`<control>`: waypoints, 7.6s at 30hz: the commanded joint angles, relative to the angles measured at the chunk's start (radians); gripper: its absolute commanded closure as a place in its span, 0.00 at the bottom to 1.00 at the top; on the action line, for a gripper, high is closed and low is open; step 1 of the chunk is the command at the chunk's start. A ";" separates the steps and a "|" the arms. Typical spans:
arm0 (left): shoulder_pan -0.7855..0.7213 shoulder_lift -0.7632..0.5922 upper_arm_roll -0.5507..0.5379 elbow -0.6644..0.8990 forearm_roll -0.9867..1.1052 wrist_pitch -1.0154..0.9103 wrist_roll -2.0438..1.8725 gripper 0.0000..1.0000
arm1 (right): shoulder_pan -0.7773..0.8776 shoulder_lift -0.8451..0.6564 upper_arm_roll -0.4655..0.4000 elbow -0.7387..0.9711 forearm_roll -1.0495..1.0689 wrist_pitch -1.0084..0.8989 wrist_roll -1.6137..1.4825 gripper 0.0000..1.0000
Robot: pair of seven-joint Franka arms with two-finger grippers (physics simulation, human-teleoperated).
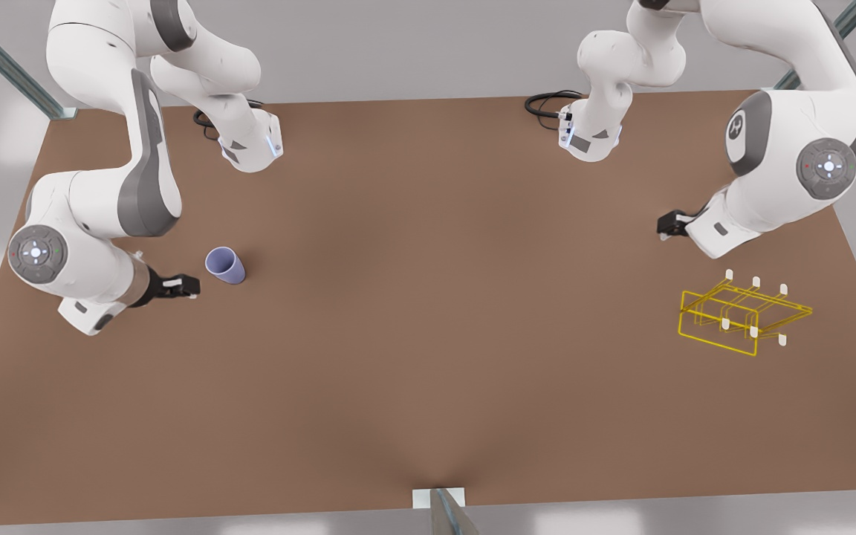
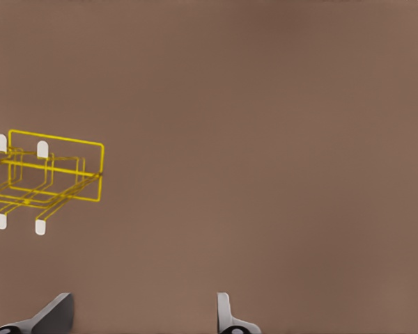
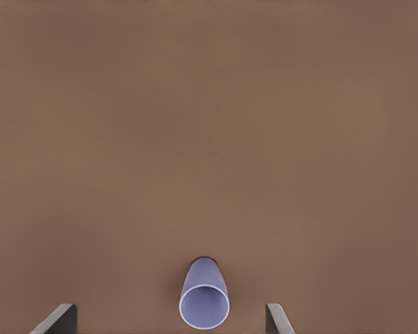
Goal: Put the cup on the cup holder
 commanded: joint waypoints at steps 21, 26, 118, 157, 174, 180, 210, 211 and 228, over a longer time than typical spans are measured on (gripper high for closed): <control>-0.006 0.007 0.007 -0.007 0.005 -0.074 0.062 0.00 | 0.013 -0.191 0.009 -0.432 0.006 0.310 0.055 0.00; -0.006 0.006 0.005 -0.007 0.005 -0.079 0.057 0.00 | 0.013 -0.268 0.009 -0.548 0.056 0.320 0.060 0.00; -0.003 0.058 0.005 -0.022 0.011 -0.080 0.056 0.00 | 0.266 0.507 0.330 0.163 0.860 0.698 0.776 0.79; -0.046 0.113 -0.001 -0.050 0.005 -0.110 -0.008 0.00 | 0.408 0.642 0.361 0.020 0.740 1.087 0.599 0.00; -0.199 0.231 -0.196 -0.383 -0.231 0.860 -1.802 0.00 | 0.020 -0.208 0.034 -0.209 0.001 0.062 0.021 0.00; -0.162 0.330 -0.181 -0.272 -0.239 0.731 -2.199 0.00 | 0.035 -0.170 0.035 -0.184 0.003 0.131 0.026 0.00; -0.179 0.486 -0.213 -0.302 -0.223 0.947 -2.374 0.00 | 0.029 -0.121 0.035 -0.158 0.009 0.131 0.029 0.00; -0.179 0.494 -0.213 -0.302 -0.223 0.947 -2.374 0.00 | 0.027 -0.121 0.035 -0.158 0.009 0.131 0.030 0.00; -0.192 0.511 -0.211 -0.252 -0.226 0.929 -2.369 0.25 | 0.027 -0.121 0.034 -0.158 0.007 0.131 0.029 0.00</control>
